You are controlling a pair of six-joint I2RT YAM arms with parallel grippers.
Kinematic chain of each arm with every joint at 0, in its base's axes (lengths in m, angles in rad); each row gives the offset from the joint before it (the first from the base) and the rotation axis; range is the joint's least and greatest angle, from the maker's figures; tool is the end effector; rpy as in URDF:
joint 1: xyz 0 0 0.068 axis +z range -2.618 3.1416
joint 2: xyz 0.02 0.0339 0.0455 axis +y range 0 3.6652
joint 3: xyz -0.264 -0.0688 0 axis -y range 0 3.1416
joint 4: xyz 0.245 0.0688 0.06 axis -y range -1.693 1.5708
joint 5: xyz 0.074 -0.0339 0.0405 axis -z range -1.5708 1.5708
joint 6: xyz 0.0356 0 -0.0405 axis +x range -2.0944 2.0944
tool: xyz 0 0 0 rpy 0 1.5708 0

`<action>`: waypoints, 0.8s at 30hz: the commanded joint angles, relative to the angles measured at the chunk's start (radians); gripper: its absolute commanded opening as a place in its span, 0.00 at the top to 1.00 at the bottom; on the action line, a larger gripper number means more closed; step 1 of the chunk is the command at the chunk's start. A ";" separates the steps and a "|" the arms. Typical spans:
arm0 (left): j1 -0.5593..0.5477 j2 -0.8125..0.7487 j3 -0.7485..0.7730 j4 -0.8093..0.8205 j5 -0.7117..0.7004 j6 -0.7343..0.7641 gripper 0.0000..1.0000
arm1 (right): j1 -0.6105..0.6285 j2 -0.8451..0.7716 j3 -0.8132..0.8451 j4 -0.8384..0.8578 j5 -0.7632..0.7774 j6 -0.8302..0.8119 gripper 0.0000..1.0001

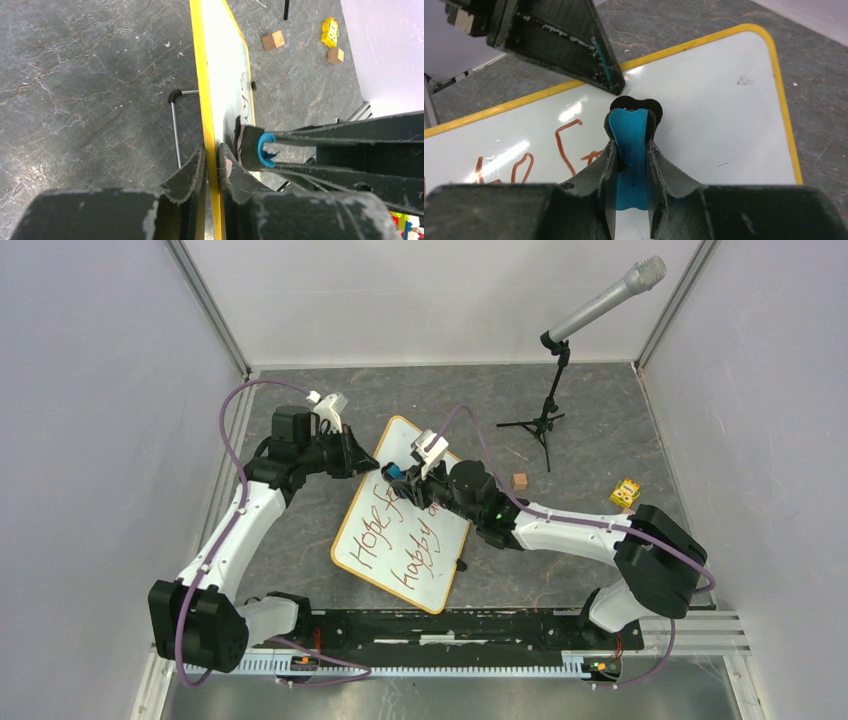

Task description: Erase the whiteboard

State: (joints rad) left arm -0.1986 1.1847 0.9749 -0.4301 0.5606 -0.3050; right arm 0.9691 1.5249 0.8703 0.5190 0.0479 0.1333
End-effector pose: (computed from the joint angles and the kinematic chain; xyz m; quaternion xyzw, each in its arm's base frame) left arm 0.2475 -0.0691 0.3035 0.0783 0.8641 -0.3469 0.3561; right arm 0.1980 0.2854 0.2608 -0.2913 0.6947 0.3289 0.5695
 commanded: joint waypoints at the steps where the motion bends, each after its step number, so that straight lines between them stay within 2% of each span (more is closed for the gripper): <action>1: -0.010 -0.018 -0.018 0.046 0.015 0.042 0.96 | 0.026 0.007 -0.034 0.078 -0.013 0.030 0.98; 16: -0.028 -0.037 -0.040 0.065 -0.039 -0.031 0.98 | 0.257 0.046 -0.015 0.071 -0.011 0.024 0.99; 20: -0.028 -0.038 -0.042 0.065 -0.030 -0.027 0.98 | 0.250 0.031 -0.059 0.140 0.047 0.057 0.99; 24: -0.028 -0.041 -0.042 0.063 -0.016 -0.004 0.98 | 0.175 0.046 -0.063 0.124 0.109 0.083 1.00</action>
State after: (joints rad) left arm -0.2188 1.1610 0.9421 -0.3904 0.5266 -0.3286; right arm 1.2011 1.5444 0.8204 0.6373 0.0978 0.1776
